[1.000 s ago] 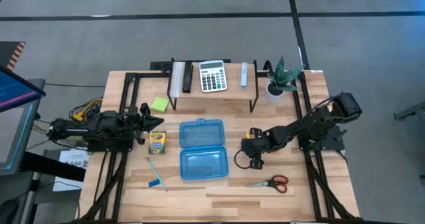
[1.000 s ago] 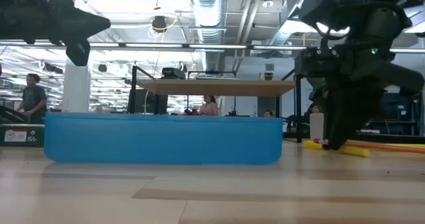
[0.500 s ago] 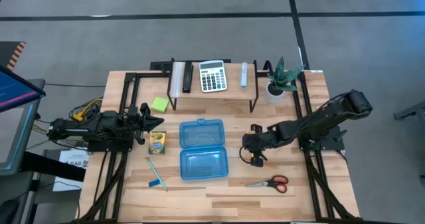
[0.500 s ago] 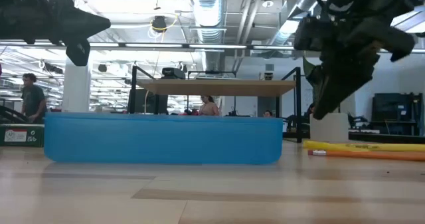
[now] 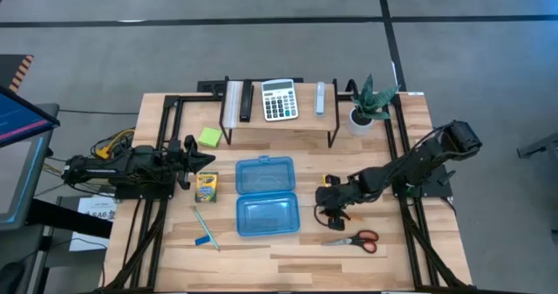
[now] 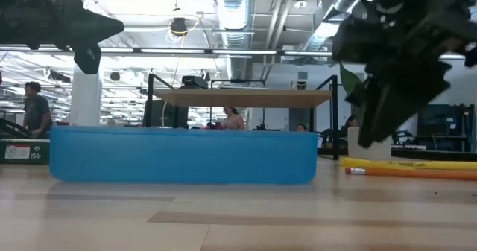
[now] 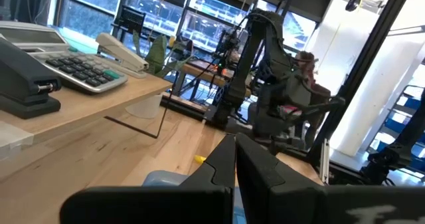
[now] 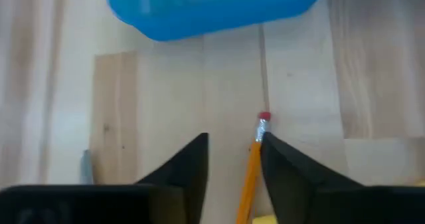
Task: Pack school essentials
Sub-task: Put the yellow pen into the blue supply box
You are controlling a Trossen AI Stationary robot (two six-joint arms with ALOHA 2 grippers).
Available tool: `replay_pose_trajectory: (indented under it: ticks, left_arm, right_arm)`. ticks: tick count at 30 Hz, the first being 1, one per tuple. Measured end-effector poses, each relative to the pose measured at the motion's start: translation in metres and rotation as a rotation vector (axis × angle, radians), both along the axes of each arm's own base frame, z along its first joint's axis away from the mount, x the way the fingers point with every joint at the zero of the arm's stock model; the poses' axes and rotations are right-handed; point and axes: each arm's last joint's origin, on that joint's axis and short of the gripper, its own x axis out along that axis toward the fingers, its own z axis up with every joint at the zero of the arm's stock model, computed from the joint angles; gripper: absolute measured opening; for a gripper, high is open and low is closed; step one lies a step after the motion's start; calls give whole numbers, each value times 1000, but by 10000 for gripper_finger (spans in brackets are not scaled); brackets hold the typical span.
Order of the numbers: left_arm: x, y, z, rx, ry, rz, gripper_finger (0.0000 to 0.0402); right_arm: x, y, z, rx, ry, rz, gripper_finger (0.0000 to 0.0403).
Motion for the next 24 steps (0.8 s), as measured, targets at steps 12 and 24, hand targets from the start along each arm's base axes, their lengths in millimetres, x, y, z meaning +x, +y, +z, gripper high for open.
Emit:
replay_pose_trajectory:
  ticks: [12, 24]
  left_arm:
    - [0, 0, -1, 0, 14, 0, 0]
    - [0, 0, -2, -1, 17, 0, 0]
  right_arm:
    - [20, 2, -30, -92, 150, -53, 204]
    - [27, 6, -31, -162, 210, -26, 46]
